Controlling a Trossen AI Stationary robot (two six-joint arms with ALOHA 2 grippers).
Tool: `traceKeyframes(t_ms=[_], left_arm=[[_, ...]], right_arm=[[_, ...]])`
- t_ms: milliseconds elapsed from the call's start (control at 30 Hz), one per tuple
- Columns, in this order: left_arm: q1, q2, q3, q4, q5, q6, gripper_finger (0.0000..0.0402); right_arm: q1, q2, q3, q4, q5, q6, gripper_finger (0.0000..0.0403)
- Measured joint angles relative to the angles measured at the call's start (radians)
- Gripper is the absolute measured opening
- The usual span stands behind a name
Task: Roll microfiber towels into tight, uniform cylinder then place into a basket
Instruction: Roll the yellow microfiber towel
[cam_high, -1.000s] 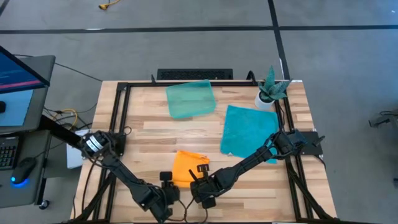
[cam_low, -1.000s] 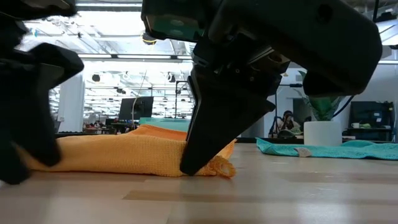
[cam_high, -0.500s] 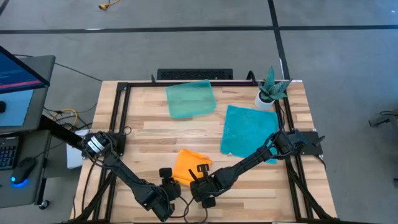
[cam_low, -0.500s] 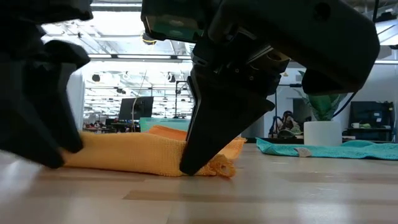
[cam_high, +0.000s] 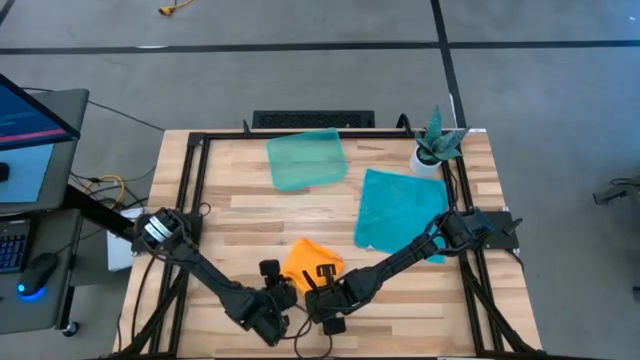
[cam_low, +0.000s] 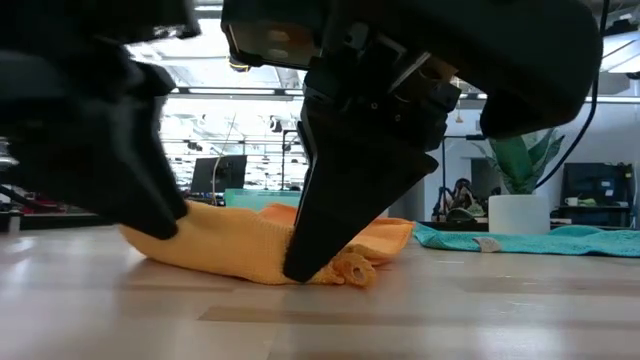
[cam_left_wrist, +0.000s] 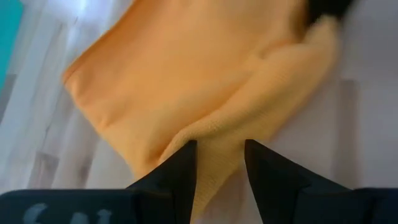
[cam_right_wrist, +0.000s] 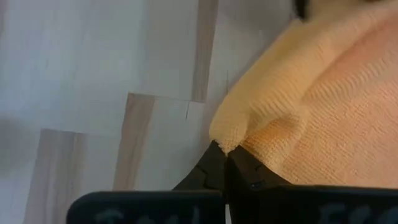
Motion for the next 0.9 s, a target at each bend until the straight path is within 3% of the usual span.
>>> traceKeyframes(t_ms=[300, 567, 900], left_arm=[[0.094, -0.003, 0.002, -0.019, 0.127, 0.000, 0.0129], [0.125, -0.011, -0.049, 0.029, 0.150, -0.028, 0.0129], [0.126, -0.009, -0.063, 0.049, 0.216, -0.082, 0.0129]], right_arm=[[0.000, 0.000, 0.000, 0.000, -0.025, -0.001, 0.0016], [0.000, 0.000, 0.000, 0.000, -0.026, -0.002, 0.0017], [0.004, 0.000, -0.001, 0.043, -0.028, 0.066, 0.0078]])
